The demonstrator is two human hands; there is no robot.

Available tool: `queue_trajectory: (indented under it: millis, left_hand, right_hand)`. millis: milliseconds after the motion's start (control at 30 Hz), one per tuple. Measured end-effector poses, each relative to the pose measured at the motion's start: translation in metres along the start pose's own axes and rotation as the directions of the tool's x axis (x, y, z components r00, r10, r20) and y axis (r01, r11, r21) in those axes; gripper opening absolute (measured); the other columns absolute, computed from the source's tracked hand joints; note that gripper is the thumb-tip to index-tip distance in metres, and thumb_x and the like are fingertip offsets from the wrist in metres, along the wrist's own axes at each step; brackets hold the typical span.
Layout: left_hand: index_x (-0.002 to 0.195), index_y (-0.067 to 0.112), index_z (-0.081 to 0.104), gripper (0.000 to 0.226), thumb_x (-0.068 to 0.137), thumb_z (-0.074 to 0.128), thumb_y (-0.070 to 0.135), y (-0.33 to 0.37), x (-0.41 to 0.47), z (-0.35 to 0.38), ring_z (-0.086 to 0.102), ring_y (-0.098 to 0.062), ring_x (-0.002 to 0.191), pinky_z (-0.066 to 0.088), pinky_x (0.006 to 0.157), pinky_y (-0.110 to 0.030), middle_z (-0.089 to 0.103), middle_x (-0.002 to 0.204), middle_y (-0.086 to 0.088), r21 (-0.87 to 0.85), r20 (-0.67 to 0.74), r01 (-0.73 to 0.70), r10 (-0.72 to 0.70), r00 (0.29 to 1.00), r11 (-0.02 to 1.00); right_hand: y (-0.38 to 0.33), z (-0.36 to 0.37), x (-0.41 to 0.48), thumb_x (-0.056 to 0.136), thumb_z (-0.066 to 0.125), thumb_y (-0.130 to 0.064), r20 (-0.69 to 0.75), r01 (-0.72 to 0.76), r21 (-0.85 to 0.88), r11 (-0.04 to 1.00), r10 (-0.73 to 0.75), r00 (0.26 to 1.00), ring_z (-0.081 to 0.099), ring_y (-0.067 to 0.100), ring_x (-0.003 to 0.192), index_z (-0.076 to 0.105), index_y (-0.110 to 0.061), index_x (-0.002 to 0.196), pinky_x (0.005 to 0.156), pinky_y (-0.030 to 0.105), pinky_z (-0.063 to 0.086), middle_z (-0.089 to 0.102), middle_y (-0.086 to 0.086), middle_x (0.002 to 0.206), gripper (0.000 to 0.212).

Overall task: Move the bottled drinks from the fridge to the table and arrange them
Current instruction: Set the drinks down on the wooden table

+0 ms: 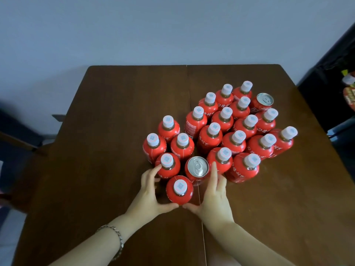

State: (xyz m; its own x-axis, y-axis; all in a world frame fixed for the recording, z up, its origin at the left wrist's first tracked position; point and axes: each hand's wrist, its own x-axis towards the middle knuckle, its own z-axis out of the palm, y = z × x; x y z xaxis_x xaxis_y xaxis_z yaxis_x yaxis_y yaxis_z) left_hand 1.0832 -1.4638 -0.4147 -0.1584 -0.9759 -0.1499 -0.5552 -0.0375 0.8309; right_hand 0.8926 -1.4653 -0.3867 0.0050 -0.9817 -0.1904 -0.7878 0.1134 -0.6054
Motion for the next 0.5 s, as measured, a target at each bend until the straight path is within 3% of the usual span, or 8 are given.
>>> queue_trajectory:
  millis: [67, 133, 167, 200, 267, 367, 433, 500]
  left_hand:
    - [0.130, 0.050, 0.013, 0.102, 0.059, 0.086, 0.037, 0.005, 0.000, -0.003, 0.042, -0.006, 0.119, 0.041, 0.098, -0.019, 0.016, 0.140, 0.007, -0.007, 0.014, 0.032, -0.032, 0.999, 0.999]
    - [0.126, 0.048, 0.016, 0.097, 0.062, 0.086, 0.028, 0.010, -0.001, -0.004, 0.043, -0.006, 0.117, 0.041, 0.096, -0.020, 0.017, 0.140, 0.006, -0.041, 0.030, 0.065, -0.064, 0.998, 0.997]
    - [0.126, 0.049, 0.016, 0.098, 0.062, 0.086, 0.026, 0.012, -0.001, -0.005, 0.044, -0.007, 0.116, 0.043, 0.096, -0.022, 0.018, 0.140, 0.006, -0.058, 0.040, 0.083, -0.081, 0.996, 0.995]
    - [0.125, 0.051, 0.015, 0.099, 0.062, 0.086, 0.025, 0.013, -0.002, -0.006, 0.045, -0.008, 0.116, 0.045, 0.096, -0.025, 0.019, 0.140, 0.005, -0.073, 0.048, 0.101, -0.098, 0.994, 0.992]
    - [0.124, 0.055, 0.014, 0.100, 0.062, 0.086, 0.023, 0.014, -0.002, -0.007, 0.048, -0.010, 0.116, 0.047, 0.096, -0.028, 0.021, 0.140, 0.005, -0.110, 0.071, 0.151, -0.144, 0.987, 0.982]
    - [0.124, 0.059, 0.013, 0.100, 0.064, 0.085, 0.023, 0.018, -0.001, -0.012, 0.052, -0.011, 0.111, 0.046, 0.090, -0.024, 0.026, 0.135, 0.005, -0.131, 0.093, 0.193, -0.182, 0.979, 0.972]
    - [0.132, 0.050, 0.015, 0.098, 0.067, 0.083, 0.023, 0.024, 0.002, -0.014, 0.052, -0.011, 0.110, 0.045, 0.089, -0.022, 0.027, 0.129, 0.006, -0.097, 0.089, 0.223, -0.214, 0.973, 0.970]
    - [0.138, 0.034, 0.021, 0.086, 0.074, 0.077, 0.020, 0.035, 0.000, -0.017, 0.048, -0.012, 0.113, 0.043, 0.093, -0.022, 0.027, 0.123, 0.005, 0.064, 0.025, 0.210, -0.211, 0.977, 0.976]
  right_hand:
    - [-0.006, -0.001, -0.005, 0.064, 0.085, -0.024, 0.192, -0.341, 0.291, 0.894, 0.295, 0.936, 0.047, 0.028, 0.124, -0.021, -0.018, 0.146, 0.098, 0.032, 0.043, 0.031, 0.013, 0.137, 0.134]
    - [-0.007, 0.007, -0.001, 0.070, 0.081, -0.013, 0.391, -0.494, 0.397, 0.773, 0.345, 0.853, 0.061, 0.020, 0.098, -0.017, -0.013, 0.147, 0.080, 0.030, 0.054, 0.050, 0.006, 0.117, 0.125]
    - [-0.008, 0.014, 0.000, 0.069, 0.081, -0.009, 0.417, -0.485, 0.424, 0.765, 0.311, 0.854, 0.063, 0.017, 0.090, -0.013, -0.014, 0.147, 0.073, 0.029, 0.057, 0.054, 0.002, 0.110, 0.122]
    - [-0.011, 0.018, 0.001, 0.066, 0.082, -0.007, 0.404, -0.452, 0.446, 0.773, 0.276, 0.872, 0.064, 0.018, 0.095, -0.008, -0.016, 0.147, 0.074, 0.029, 0.057, 0.057, 0.002, 0.114, 0.121]
    - [-0.014, 0.026, 0.005, 0.060, 0.085, -0.005, 0.340, -0.411, 0.450, 0.793, 0.273, 0.900, 0.057, 0.019, 0.115, 0.000, -0.018, 0.146, 0.084, 0.027, 0.052, 0.054, 0.002, 0.127, 0.121]
    - [-0.020, 0.028, 0.010, 0.054, 0.088, -0.004, 0.327, -0.419, 0.439, 0.795, 0.293, 0.898, 0.051, 0.019, 0.120, 0.002, -0.020, 0.144, 0.092, 0.035, 0.052, 0.049, 0.001, 0.127, 0.126]
    - [-0.020, 0.029, 0.017, 0.055, 0.088, -0.003, 0.347, -0.431, 0.437, 0.789, 0.294, 0.891, 0.050, 0.018, 0.121, 0.002, -0.019, 0.143, 0.097, 0.040, 0.049, 0.048, -0.003, 0.125, 0.124]
    - [-0.023, 0.022, 0.021, 0.061, 0.085, -0.008, 0.396, -0.418, 0.352, 0.838, 0.271, 0.877, 0.047, 0.018, 0.126, 0.001, -0.016, 0.144, 0.102, 0.031, 0.042, 0.047, -0.003, 0.128, 0.119]
